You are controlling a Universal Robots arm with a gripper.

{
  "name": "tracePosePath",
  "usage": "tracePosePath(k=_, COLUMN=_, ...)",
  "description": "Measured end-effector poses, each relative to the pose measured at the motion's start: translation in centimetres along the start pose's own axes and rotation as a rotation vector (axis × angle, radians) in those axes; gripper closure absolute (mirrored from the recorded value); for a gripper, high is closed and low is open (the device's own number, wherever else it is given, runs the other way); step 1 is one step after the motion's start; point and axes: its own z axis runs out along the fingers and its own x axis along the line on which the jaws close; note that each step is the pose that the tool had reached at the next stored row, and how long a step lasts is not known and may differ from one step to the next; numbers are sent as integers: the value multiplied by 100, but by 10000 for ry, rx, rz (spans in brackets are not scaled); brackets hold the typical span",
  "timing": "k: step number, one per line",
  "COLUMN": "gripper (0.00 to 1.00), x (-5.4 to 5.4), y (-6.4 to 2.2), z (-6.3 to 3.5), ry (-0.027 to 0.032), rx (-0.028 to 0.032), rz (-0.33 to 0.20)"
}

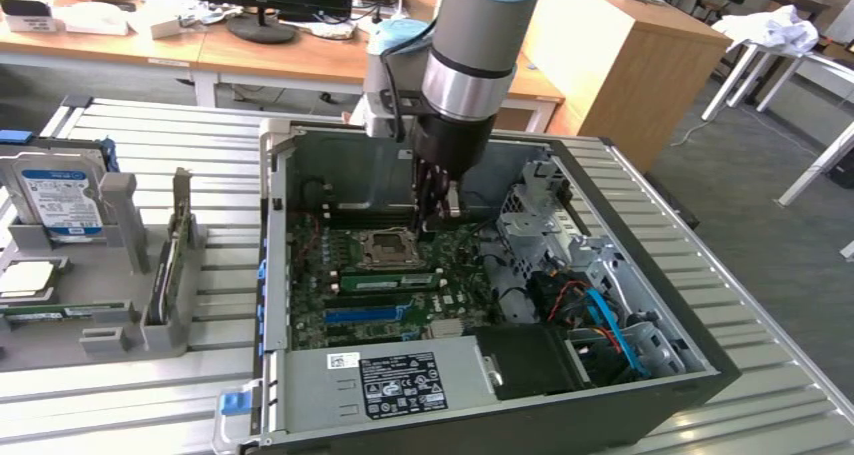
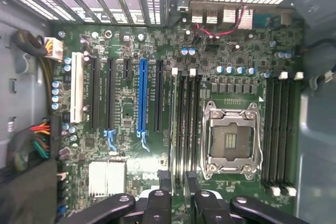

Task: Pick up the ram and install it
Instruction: 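Insert the ram into the slot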

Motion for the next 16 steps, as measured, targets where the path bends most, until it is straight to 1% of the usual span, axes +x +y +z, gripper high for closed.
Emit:
tracePosePath(k=6, gripper=75, x=-4, y=-4, z=-160, ry=1, rx=0, rz=0)
tracePosePath(k=9, gripper=75, x=-5, y=-5, z=-210, ry=1, rx=0, rz=0)
tracePosePath(k=15, gripper=75, x=-5, y=-5, z=-211, ry=0, rx=-1, rz=0)
tracePosePath(k=16, gripper=75, x=-5, y=-8, z=-212, ry=0, rx=-12, rz=-1)
